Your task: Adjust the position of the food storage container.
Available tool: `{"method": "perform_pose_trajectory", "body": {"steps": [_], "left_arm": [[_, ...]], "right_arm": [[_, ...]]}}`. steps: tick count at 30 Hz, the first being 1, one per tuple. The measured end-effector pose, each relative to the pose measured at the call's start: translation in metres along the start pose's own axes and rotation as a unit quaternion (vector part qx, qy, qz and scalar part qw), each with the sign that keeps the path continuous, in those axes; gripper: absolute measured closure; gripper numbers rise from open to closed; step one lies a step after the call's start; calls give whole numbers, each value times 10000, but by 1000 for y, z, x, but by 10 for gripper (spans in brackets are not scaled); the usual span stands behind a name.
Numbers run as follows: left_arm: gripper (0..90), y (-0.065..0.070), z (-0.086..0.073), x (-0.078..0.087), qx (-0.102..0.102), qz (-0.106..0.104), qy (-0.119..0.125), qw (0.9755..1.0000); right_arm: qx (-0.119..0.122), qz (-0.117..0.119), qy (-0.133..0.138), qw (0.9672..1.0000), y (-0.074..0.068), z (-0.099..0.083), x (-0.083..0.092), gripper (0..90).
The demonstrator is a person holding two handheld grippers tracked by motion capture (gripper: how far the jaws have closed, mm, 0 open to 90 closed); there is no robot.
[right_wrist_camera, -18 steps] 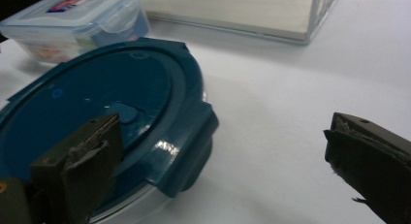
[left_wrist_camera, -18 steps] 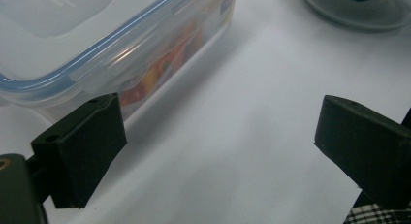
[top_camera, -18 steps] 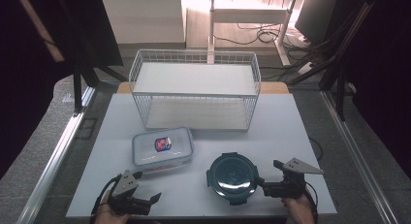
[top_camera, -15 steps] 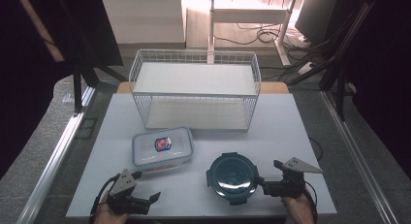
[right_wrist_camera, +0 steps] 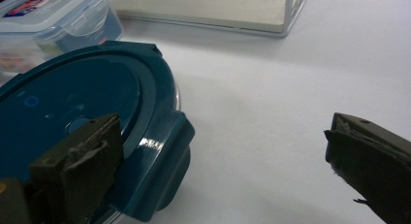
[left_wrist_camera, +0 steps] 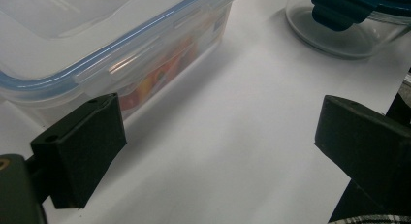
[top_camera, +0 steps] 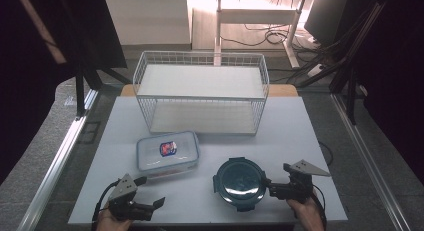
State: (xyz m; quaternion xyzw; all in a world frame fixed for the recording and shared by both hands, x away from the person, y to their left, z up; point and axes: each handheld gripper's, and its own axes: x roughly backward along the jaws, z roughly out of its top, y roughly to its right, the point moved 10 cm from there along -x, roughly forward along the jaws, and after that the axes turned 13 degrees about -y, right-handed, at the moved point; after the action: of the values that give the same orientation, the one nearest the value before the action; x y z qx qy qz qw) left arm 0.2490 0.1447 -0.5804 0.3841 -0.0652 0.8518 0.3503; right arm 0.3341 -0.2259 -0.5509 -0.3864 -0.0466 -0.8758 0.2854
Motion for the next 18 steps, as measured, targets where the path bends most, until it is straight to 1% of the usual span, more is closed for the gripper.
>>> {"method": "perform_pose_trajectory", "body": {"steps": [2,4,5,6,10,13,15,16,17,18], "left_arm": [[39,0,0,0,5,-11,-8,10000],[39,1,-1,-1,-5,-20,-29,10000],[39,1,-1,-1,-5,-20,-29,10000],[39,1,-1,-1,-8,-27,-37,10000],[39,0,-1,-1,26,-70,-21,10000],[39,0,-1,-1,54,-95,-24,9999],[38,0,-1,-1,74,-125,-22,9999],[38,-1,-2,-2,89,-141,-30,9999],[38,-1,-2,-2,89,-141,-30,9999],[38,-1,-2,-2,94,-143,-38,9998]], "right_arm": [[17,-5,-19,10000,0,0,0,0],[120,21,-85,9999,-1,-1,1,0],[120,21,-85,9999,-1,-1,1,0],[202,64,-105,9997,-2,0,2,0],[297,66,-112,9995,-5,5,6,0],[451,95,-134,9988,-15,10,9,0],[484,104,-142,9987,-17,11,9,0],[583,114,-152,9981,-25,14,10,0],[583,114,-152,9981,-25,14,10,0],[567,215,-161,9980,-32,17,11,0]]}}
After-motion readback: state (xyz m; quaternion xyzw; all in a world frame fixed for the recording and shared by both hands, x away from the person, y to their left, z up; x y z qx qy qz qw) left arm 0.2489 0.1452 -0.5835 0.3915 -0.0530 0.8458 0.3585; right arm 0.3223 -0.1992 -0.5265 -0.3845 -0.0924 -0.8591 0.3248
